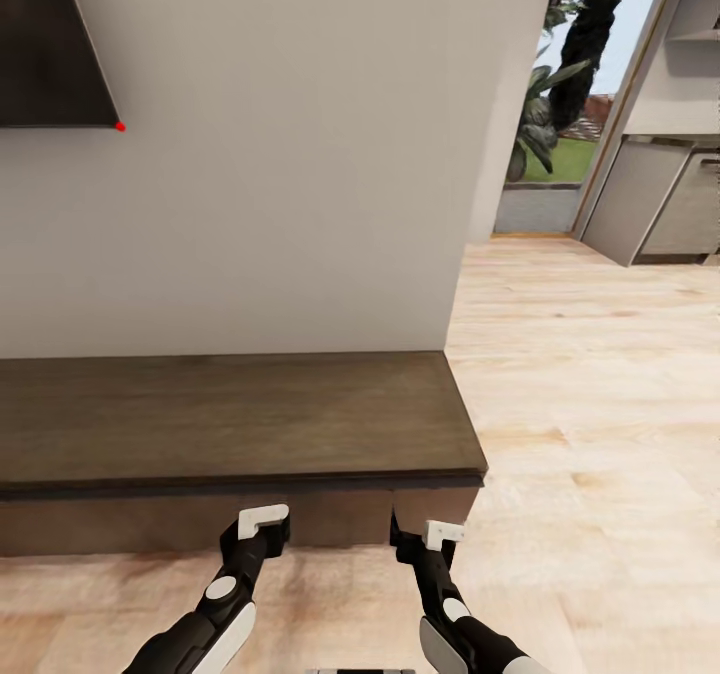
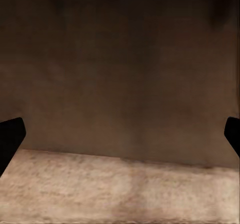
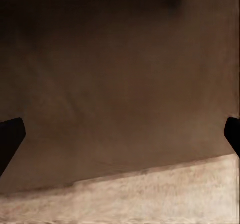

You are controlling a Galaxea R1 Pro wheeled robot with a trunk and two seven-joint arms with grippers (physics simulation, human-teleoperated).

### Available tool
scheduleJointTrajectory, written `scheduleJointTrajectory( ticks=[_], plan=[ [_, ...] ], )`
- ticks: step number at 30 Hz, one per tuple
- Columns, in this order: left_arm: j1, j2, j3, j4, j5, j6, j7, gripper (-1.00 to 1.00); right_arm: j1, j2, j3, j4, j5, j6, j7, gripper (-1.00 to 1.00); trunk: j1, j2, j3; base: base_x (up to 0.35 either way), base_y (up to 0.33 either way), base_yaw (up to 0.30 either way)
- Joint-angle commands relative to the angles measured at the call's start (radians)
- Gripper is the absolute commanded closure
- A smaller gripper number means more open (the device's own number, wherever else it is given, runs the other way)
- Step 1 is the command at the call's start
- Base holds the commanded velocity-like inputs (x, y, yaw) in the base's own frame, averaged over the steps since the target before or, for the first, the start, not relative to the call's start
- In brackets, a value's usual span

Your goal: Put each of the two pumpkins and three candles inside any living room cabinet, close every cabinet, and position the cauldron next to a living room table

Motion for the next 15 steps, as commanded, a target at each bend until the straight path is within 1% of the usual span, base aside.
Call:
scheduleJointTrajectory(
  ticks=[1,9,12,15],
  plan=[
    [-0.001,0.002,-0.006,-0.001,0.009,-0.002,0.008,-1.0,-0.001,0.0,0.009,0.0,-0.004,-0.003,-0.008,-1.0,-0.001,0.0,-0.001,-0.258,0.0,0.0],
    [-0.001,0.002,-0.006,-0.001,0.009,-0.002,0.007,-1.0,-0.001,0.0,0.009,0.0,-0.007,0.002,-0.008,-1.0,-0.001,0.0,-0.001,-0.276,0.0,0.0],
    [-0.001,0.002,-0.006,-0.005,0.009,-0.001,0.006,-1.0,-0.001,0.0,0.009,0.0,-0.007,0.005,-0.005,-1.0,-0.001,0.0,-0.001,-0.148,0.0,0.0],
    [0.0,0.002,-0.005,-0.026,0.011,0.003,0.004,-1.0,-0.001,0.0,0.009,0.0,-0.008,0.008,-0.004,-1.0,-0.001,0.0,-0.001,-0.043,0.0,0.0]
  ],
)
